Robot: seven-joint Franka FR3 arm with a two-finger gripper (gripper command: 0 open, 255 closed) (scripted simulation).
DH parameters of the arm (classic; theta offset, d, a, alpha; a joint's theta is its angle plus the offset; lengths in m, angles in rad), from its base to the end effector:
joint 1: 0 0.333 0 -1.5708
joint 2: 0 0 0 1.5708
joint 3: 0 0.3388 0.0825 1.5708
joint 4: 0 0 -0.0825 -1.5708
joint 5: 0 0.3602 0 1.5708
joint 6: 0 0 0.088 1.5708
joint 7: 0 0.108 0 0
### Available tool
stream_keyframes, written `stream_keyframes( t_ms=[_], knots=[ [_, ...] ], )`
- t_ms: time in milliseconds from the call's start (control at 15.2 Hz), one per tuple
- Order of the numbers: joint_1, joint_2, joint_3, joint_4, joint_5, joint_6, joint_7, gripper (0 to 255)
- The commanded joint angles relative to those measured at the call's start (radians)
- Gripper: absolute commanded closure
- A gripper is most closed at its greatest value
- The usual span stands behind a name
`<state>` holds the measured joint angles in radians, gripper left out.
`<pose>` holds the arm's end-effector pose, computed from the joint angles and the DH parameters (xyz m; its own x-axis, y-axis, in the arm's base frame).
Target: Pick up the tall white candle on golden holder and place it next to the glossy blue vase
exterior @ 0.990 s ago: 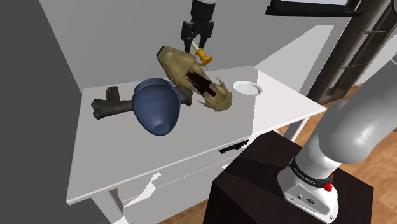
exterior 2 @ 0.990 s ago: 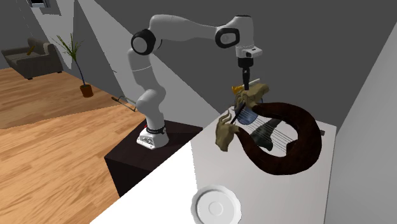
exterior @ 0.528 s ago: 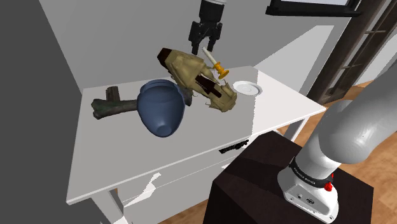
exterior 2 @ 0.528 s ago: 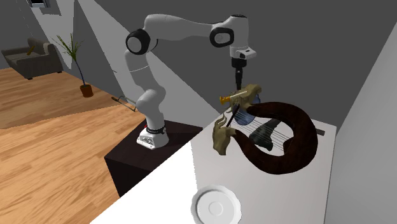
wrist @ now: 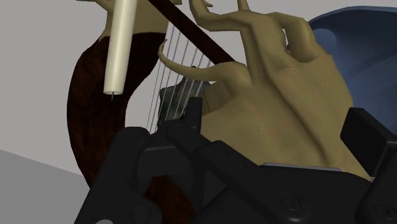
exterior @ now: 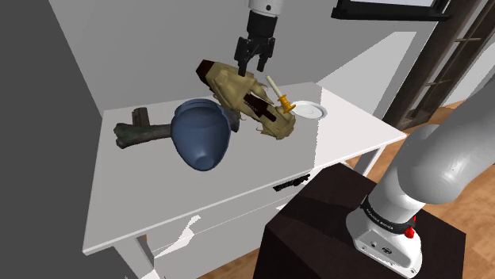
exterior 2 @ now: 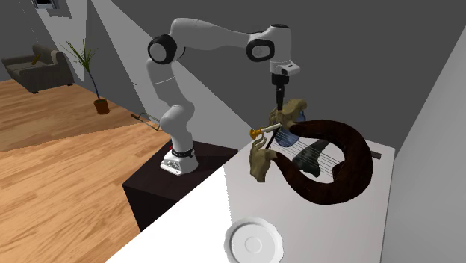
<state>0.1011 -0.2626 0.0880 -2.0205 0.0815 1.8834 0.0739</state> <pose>0.4519 0.0975 0.5991 0.9889 0.0886 0.1192 0.0970 -0.9931 -0.0662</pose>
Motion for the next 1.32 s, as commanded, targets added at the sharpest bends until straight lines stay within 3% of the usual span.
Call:
stream_keyframes(
  t_ms=[0, 132, 198, 726, 1254],
  knots=[
    [0.0, 0.001, 0.0, 0.0, 0.0, 0.001, 0.0, 0],
    [0.0, 0.001, 0.0, 0.0, 0.0, 0.001, 0.0, 0],
    [0.0, 0.001, 0.0, 0.0, 0.0, 0.001, 0.0, 255],
    [0.002, 0.01, 0.005, -0.014, 0.0, 0.023, 0.004, 255],
    [-0.021, 0.008, 0.016, 0.102, 0.002, -0.093, 0.002, 255]
  ],
)
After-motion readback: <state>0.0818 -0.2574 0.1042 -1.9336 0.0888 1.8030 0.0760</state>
